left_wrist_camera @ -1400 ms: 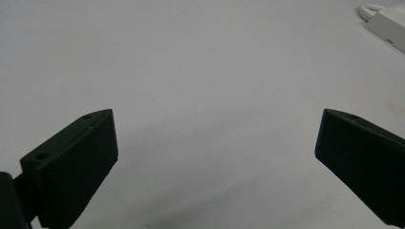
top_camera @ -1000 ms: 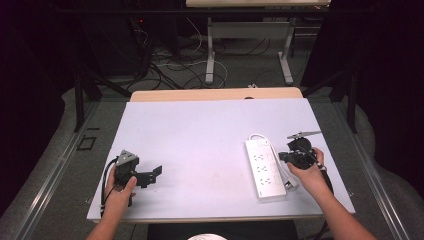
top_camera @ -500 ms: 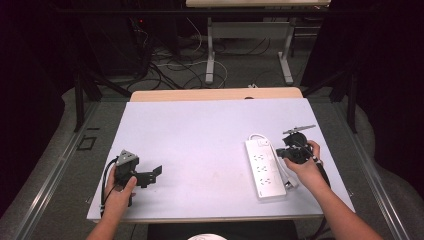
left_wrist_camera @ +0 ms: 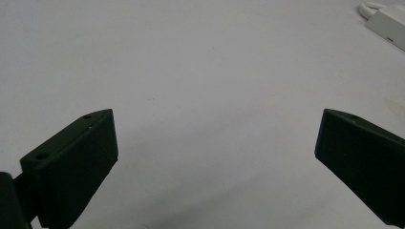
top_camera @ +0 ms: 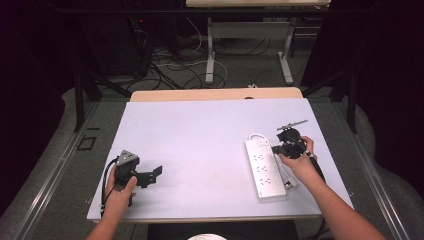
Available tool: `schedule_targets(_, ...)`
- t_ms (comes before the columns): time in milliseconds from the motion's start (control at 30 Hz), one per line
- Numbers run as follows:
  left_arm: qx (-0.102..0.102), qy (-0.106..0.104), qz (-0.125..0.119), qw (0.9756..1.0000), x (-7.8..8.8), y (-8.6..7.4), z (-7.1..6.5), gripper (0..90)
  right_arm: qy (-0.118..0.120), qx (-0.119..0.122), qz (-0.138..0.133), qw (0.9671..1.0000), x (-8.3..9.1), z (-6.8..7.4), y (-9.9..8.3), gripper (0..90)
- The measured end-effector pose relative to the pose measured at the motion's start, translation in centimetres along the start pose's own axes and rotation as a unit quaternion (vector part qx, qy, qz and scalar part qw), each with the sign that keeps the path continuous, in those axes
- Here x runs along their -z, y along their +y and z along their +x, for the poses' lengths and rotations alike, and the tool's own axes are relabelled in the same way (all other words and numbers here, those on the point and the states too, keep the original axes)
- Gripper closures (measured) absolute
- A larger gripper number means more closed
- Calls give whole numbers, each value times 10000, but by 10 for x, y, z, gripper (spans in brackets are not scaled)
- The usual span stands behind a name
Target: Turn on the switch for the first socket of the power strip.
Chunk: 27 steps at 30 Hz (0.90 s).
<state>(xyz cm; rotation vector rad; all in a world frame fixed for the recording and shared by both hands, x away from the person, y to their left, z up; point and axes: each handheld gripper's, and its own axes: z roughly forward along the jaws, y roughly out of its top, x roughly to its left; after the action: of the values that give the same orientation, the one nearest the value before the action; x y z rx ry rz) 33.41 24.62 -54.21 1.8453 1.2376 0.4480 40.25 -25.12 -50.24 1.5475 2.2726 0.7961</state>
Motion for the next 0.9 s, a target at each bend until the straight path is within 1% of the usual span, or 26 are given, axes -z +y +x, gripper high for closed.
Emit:
schedule_targets(33,6,-17,40,10000,1,0,0,9,1,21,15,10000,-1,1,1,900)
schedule_targets(67,51,-28,25,10000,0,0,0,10,-30,6,41,10000,-2,2,1,900)
schedule_targets(133,44,-26,32,10000,0,0,0,9,-12,40,57,10000,-5,3,2,900)
schedule_targets(167,-6,-11,40,10000,0,0,0,9,-9,74,73,9999,-5,3,3,900)
schedule_targets(200,4,-16,41,10000,0,0,0,10,1,35,69,10000,-6,5,3,900)
schedule_targets(233,-2,-15,43,10000,0,0,0,9,-21,75,95,9999,-7,5,4,900)
schedule_targets(267,-2,-15,45,10000,0,0,0,9,-43,57,73,9999,-8,6,4,900)
schedule_targets(300,-1,-15,43,10000,0,0,0,10,-6,93,89,9999,-9,6,5,900)
schedule_targets(333,1,-15,41,10000,0,0,0,9,-27,19,109,9999,-9,7,5,900)
schedule_targets(367,3,-15,41,10000,0,0,0,9,-28,11,135,9999,-10,7,6,900)
schedule_targets(400,7,-15,38,10000,0,0,0,9,-19,74,127,9999,-11,6,5,900)
schedule_targets(467,7,-16,42,10000,0,0,0,9,-29,11,182,9998,-12,6,6,900)
schedule_targets(500,3,-16,45,10000,0,0,0,9,-16,24,197,9998,-13,6,6,900)
schedule_targets(600,-2,4,7,10000,-1,0,0,9,-27,12,176,9998,-14,5,6,900)
schedule_targets(633,2,3,6,10000,-1,0,0,9,-6,6,130,9999,-15,5,6,900)
schedule_targets(667,1,3,18,10000,-1,0,0,9,-38,20,207,9998,-15,4,7,900)
schedule_targets(700,6,-1,18,10000,-1,0,0,9,18,-6,205,9998,-15,5,7,900)
schedule_targets(733,6,0,18,10000,-1,0,0,9,-5,-30,204,9998,-16,5,7,900)
schedule_targets(867,4,-2,24,10000,-1,0,0,9,-61,-1,210,9998,-18,4,7,900)
schedule_targets(900,-3,-3,27,10000,-1,0,0,9,-28,3,220,9998,-18,4,8,900)
